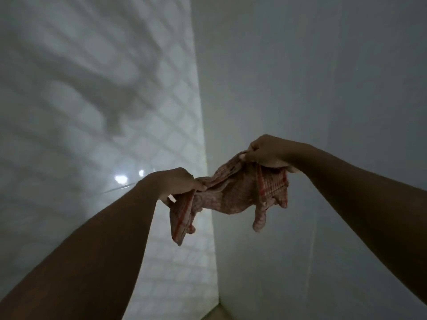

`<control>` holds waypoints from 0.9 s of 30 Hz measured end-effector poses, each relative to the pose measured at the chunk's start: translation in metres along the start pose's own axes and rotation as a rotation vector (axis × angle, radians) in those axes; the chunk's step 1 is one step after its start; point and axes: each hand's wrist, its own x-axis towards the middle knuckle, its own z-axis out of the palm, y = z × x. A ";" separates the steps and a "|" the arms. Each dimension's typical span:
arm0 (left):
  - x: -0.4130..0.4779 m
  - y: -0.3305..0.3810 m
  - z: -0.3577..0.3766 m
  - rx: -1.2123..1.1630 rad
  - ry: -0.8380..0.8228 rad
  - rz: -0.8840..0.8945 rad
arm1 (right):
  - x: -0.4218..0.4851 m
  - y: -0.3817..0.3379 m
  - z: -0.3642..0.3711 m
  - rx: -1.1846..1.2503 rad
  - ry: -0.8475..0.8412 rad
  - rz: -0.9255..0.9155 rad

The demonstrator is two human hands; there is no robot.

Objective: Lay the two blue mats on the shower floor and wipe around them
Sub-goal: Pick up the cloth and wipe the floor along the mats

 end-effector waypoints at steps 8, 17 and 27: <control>-0.082 -0.174 -0.097 -0.080 0.418 -0.214 | 0.045 -0.180 0.154 0.111 -0.357 -0.303; -0.183 -0.286 -0.177 -0.408 0.997 -0.389 | 0.044 -0.330 0.281 0.449 -0.889 -0.555; -0.213 -0.321 -0.193 -0.878 1.188 -0.369 | 0.078 -0.408 0.361 0.581 -0.721 -0.908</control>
